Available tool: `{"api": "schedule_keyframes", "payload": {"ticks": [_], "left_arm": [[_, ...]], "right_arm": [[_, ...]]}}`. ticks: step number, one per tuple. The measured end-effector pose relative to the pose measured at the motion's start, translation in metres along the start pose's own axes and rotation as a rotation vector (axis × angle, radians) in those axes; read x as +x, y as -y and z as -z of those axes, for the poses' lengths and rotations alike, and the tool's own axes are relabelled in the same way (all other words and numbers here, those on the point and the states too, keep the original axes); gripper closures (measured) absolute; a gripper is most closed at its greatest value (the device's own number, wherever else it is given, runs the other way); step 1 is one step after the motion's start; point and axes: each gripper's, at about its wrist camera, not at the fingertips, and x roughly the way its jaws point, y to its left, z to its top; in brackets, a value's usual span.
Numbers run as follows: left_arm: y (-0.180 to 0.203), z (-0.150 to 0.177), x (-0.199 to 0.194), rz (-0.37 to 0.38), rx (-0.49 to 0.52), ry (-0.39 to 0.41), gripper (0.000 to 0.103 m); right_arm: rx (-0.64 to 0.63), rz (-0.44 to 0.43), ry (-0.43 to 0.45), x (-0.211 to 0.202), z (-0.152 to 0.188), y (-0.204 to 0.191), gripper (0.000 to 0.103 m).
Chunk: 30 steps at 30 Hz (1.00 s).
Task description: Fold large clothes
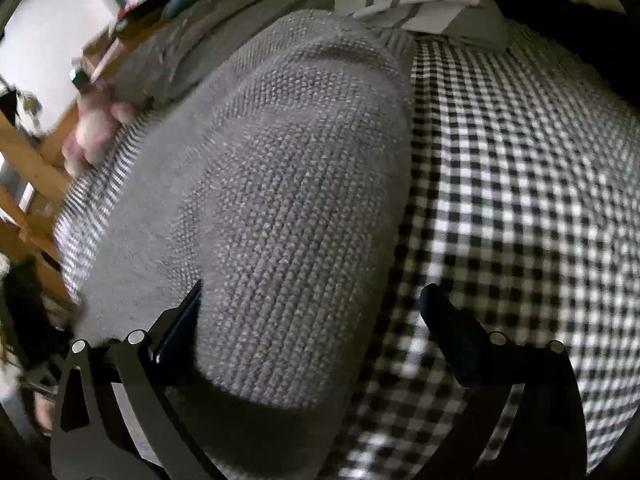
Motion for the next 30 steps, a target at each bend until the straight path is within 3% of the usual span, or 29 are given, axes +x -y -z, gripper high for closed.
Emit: {"api": "schedule_keyframes", "payload": {"ticks": [5, 9, 11, 14, 17, 23, 30], "left_arm": [[-0.014, 0.014, -0.042, 0.138, -0.153, 0.069, 0.005], [-0.024, 0.037, -0.071, 0.218, -0.280, 0.182, 0.005], [-0.025, 0.043, -0.071, 0.244, -0.341, 0.166, 0.005], [-0.031, 0.055, -0.057, 0.280, -0.478, 0.061, 0.005], [-0.036, 0.063, -0.033, 0.296, -0.543, -0.035, 0.005], [-0.043, 0.055, -0.020, 0.376, -0.631, -0.068, 0.005], [-0.038, 0.028, -0.034, 0.475, -0.675, -0.092, 0.005]], "right_arm": [[0.137, -0.276, -0.073, -0.018, 0.018, 0.034, 0.003], [0.134, -0.430, -0.144, -0.001, 0.037, 0.035, 0.003], [0.141, -0.429, -0.135, 0.001, 0.042, 0.033, 0.003], [0.155, -0.421, -0.135, 0.003, 0.039, 0.035, 0.002], [0.154, -0.411, -0.138, 0.004, 0.042, 0.037, 0.002], [0.156, -0.415, -0.117, 0.015, 0.044, 0.025, 0.002], [0.188, -0.503, -0.089, 0.009, 0.042, 0.031, 0.003]]}}
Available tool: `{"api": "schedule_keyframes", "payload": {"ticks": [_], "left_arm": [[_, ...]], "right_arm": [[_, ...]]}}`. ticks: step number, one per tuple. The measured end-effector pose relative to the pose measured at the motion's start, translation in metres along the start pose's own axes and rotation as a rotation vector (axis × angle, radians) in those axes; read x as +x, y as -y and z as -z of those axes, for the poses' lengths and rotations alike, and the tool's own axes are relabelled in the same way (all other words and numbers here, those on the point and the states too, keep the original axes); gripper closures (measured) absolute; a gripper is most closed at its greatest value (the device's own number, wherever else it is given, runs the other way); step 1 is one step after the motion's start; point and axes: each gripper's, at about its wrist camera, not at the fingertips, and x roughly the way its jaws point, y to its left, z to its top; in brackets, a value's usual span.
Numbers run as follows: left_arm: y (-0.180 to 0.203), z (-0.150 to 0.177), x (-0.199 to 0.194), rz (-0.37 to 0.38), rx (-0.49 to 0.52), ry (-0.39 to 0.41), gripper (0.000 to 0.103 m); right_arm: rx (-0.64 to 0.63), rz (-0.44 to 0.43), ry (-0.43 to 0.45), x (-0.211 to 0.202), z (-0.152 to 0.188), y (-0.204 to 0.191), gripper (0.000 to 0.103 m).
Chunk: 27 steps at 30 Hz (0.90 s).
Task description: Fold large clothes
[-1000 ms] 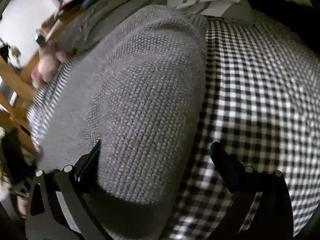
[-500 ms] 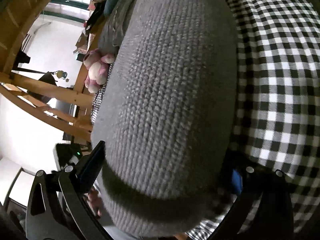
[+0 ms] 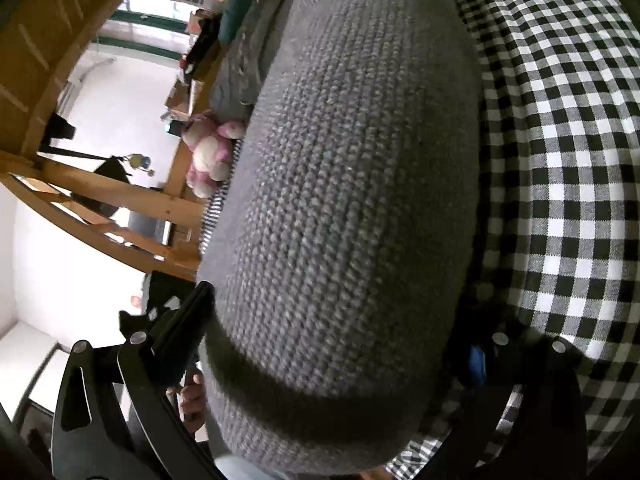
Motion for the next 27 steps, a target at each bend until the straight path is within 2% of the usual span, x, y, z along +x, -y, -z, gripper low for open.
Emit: {"api": "schedule_keyframes", "payload": {"ticks": [4, 6, 7, 10, 12, 14, 15, 16, 17, 20, 21, 22, 23, 24, 25, 26, 27], "left_arm": [[0.018, -0.007, 0.001, 0.001, 0.036, -0.005, 0.005], [0.016, -0.015, 0.009, -0.031, 0.030, -0.036, 0.005], [0.009, -0.019, 0.019, -0.049, 0.004, -0.079, 0.005], [-0.001, -0.029, 0.030, -0.002, -0.027, -0.106, 0.005], [0.003, -0.035, 0.032, -0.003, -0.042, -0.108, 0.005], [0.016, -0.034, 0.029, 0.018, -0.013, -0.076, 0.005], [0.024, -0.029, 0.030, 0.013, 0.035, -0.068, 0.013], [0.033, -0.025, 0.030, -0.019, 0.097, -0.064, 0.038], [0.038, -0.022, 0.029, -0.033, 0.138, -0.068, 0.044], [0.032, -0.021, 0.040, -0.029, 0.133, -0.105, 0.047], [0.027, -0.021, 0.045, -0.028, 0.117, -0.110, 0.047], [0.022, -0.020, 0.051, -0.018, 0.098, -0.122, 0.046], [0.018, -0.021, 0.056, -0.001, 0.081, -0.135, 0.044], [0.018, -0.022, 0.058, 0.012, 0.074, -0.138, 0.034], [0.020, -0.024, 0.061, 0.040, 0.068, -0.143, 0.018], [0.026, -0.027, 0.064, 0.060, 0.073, -0.156, 0.013], [0.032, -0.028, 0.067, 0.040, 0.086, -0.158, 0.012]], "right_arm": [[0.001, -0.003, -0.009, 0.002, 0.000, 0.000, 0.003], [-0.005, 0.009, -0.016, 0.005, 0.000, 0.000, 0.003], [-0.008, 0.017, -0.019, 0.006, 0.000, -0.001, 0.003], [0.004, 0.030, -0.012, 0.012, -0.001, -0.003, 0.003], [0.036, 0.012, 0.015, 0.010, -0.002, -0.003, 0.003], [0.038, -0.027, 0.048, 0.004, 0.001, -0.005, 0.009], [0.033, -0.058, 0.068, -0.003, 0.003, -0.006, 0.018], [0.033, -0.080, 0.080, -0.008, 0.005, -0.004, 0.026], [0.029, -0.089, 0.094, -0.015, 0.006, -0.005, 0.029], [0.073, -0.069, 0.093, -0.012, 0.004, 0.008, 0.032], [0.112, -0.064, 0.079, -0.005, 0.002, 0.018, 0.027], [0.141, -0.084, 0.065, 0.000, -0.001, 0.025, 0.019], [0.162, -0.115, 0.051, 0.005, -0.005, 0.029, 0.017], [0.169, -0.116, 0.043, 0.010, -0.009, 0.027, 0.013], [0.173, -0.097, 0.042, 0.014, -0.013, 0.022, 0.012], [0.167, -0.080, 0.043, 0.017, -0.015, 0.017, 0.013], [0.154, -0.070, 0.049, 0.019, -0.016, 0.012, 0.020]]}}
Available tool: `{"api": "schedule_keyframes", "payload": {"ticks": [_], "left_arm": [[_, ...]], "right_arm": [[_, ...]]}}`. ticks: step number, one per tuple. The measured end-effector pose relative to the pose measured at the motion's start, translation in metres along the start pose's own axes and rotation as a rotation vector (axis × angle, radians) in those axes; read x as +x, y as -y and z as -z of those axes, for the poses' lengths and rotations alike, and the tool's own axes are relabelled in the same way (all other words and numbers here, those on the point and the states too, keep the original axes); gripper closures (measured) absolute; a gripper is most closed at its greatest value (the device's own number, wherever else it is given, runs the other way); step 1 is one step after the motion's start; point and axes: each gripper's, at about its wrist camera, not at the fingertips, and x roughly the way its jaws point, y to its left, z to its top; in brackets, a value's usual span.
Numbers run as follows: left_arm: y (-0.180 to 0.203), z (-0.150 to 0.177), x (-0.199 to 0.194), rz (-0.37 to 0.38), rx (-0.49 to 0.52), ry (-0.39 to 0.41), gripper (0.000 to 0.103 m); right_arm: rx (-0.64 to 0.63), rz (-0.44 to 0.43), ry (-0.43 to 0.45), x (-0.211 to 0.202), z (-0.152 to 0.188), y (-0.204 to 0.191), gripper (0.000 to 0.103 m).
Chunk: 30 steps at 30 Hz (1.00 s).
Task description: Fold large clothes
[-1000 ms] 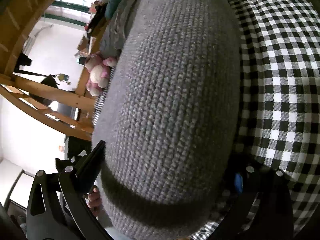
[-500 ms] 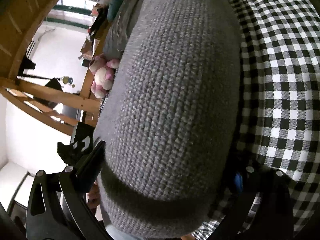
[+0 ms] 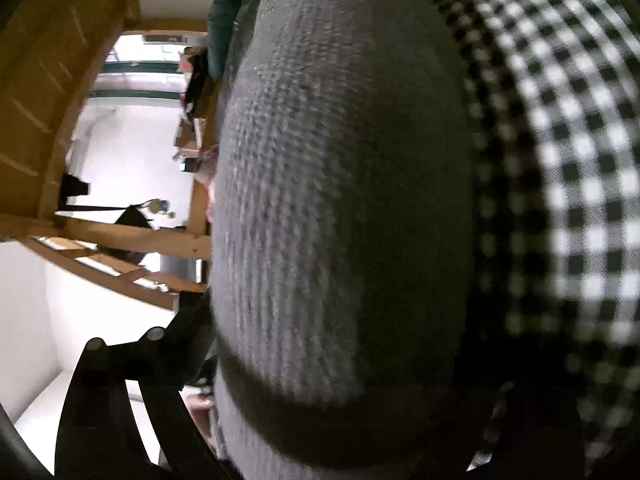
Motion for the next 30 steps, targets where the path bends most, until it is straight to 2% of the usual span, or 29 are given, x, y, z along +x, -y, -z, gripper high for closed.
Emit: {"api": "schedule_keyframes", "payload": {"ticks": [1, 2, 3, 5, 9, 11, 13, 18, 22, 25, 30], "left_arm": [[0.006, 0.000, 0.000, -0.019, 0.019, 0.008, 0.012], [0.014, 0.001, -0.001, -0.038, 0.053, 0.023, 0.025], [0.024, 0.004, -0.003, -0.083, 0.103, 0.036, 0.042], [0.032, 0.009, -0.005, -0.063, 0.141, 0.029, 0.047], [0.033, 0.012, 0.004, -0.067, 0.136, 0.032, 0.049], [0.045, 0.015, 0.000, -0.083, 0.180, 0.046, 0.049], [0.069, 0.016, -0.006, -0.098, 0.255, 0.079, 0.049], [0.100, -0.011, -0.031, -0.077, 0.309, 0.173, 0.049], [0.112, -0.035, -0.066, -0.054, 0.351, 0.235, 0.049], [0.120, -0.057, -0.101, -0.067, 0.377, 0.298, 0.049], [0.141, -0.088, -0.184, -0.112, 0.444, 0.466, 0.050]], "right_arm": [[-0.038, 0.011, 0.004, -0.001, 0.003, -0.008, 0.033], [-0.068, 0.001, 0.010, -0.008, 0.007, -0.015, 0.036], [-0.081, -0.017, 0.022, -0.018, 0.011, -0.020, 0.041], [-0.085, -0.042, 0.030, -0.027, 0.015, -0.020, 0.043], [-0.080, -0.052, 0.044, -0.031, 0.016, -0.008, 0.045], [-0.108, -0.067, 0.053, -0.035, 0.014, -0.015, 0.045], [-0.129, -0.090, 0.056, -0.035, 0.006, -0.033, 0.045], [-0.203, -0.102, 0.036, -0.024, -0.019, -0.077, 0.046], [-0.272, -0.113, 0.017, 0.000, -0.045, -0.119, 0.046], [-0.322, -0.121, 0.002, 0.029, -0.068, -0.156, 0.046], [-0.374, -0.252, -0.038, 0.108, -0.098, -0.223, 0.046]]}}
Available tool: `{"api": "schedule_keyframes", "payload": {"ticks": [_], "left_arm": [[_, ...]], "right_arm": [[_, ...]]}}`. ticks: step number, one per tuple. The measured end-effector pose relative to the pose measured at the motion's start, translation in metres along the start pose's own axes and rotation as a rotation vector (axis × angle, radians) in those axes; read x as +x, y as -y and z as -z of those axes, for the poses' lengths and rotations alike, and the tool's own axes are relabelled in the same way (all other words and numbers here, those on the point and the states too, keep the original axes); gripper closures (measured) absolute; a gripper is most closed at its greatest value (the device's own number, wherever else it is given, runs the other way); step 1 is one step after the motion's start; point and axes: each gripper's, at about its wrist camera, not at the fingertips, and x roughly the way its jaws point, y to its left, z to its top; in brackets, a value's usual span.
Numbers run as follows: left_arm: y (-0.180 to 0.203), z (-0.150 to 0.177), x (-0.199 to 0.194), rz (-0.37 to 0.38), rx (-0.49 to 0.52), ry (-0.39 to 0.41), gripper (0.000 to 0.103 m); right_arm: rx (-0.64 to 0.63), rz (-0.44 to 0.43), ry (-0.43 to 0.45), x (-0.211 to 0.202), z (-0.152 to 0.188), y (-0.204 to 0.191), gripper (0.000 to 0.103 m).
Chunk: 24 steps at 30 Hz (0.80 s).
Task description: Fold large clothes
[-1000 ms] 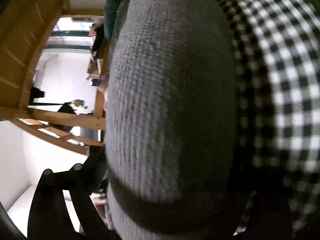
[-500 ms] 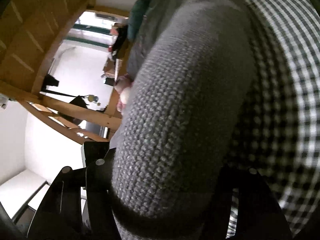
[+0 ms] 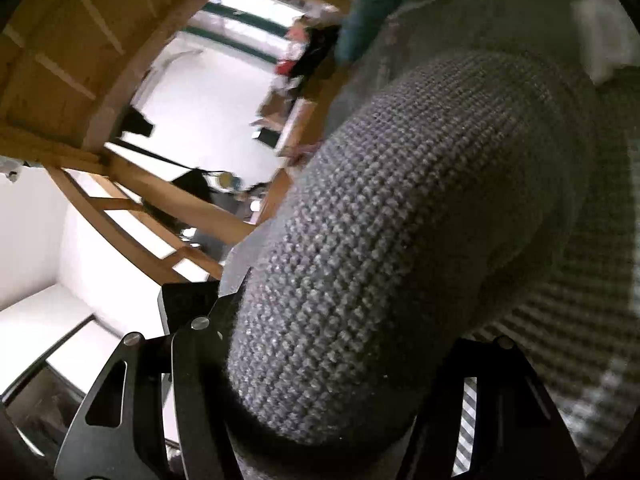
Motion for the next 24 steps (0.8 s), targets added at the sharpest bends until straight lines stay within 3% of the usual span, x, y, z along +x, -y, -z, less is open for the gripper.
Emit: {"api": "schedule_keyframes", "payload": {"ticks": [3, 7, 12, 13, 15, 17, 19, 21, 24], "left_arm": [[-0.025, -0.025, -0.046, -0.040, -0.006, 0.093, 0.050], [-0.083, -0.028, -0.083, -0.135, -0.092, 0.148, 0.050], [-0.180, 0.015, -0.097, -0.288, -0.291, 0.067, 0.050], [-0.195, 0.029, -0.097, -0.302, -0.328, 0.044, 0.050], [-0.208, 0.046, -0.100, -0.260, -0.344, 0.042, 0.048], [-0.215, 0.050, -0.108, -0.242, -0.345, 0.045, 0.043], [-0.200, 0.050, -0.108, -0.264, -0.343, 0.041, 0.040], [-0.169, 0.060, -0.114, -0.339, -0.284, 0.014, 0.036], [-0.112, 0.048, -0.120, -0.479, -0.092, 0.011, 0.018]], "right_arm": [[-0.049, -0.058, -0.021, 0.064, -0.012, -0.014, 0.046], [-0.042, -0.036, -0.090, 0.152, -0.003, -0.003, 0.046], [0.091, 0.083, -0.241, 0.231, 0.056, 0.069, 0.046], [0.094, 0.094, -0.249, 0.233, 0.067, 0.078, 0.045], [0.114, 0.085, -0.245, 0.229, 0.076, 0.088, 0.041], [0.116, 0.097, -0.272, 0.223, 0.078, 0.088, 0.031], [0.041, 0.142, -0.285, 0.208, 0.076, 0.073, 0.018], [-0.120, 0.236, -0.289, 0.182, 0.077, 0.047, 0.012], [-0.478, 0.551, -0.237, 0.146, 0.072, -0.007, 0.003]]}}
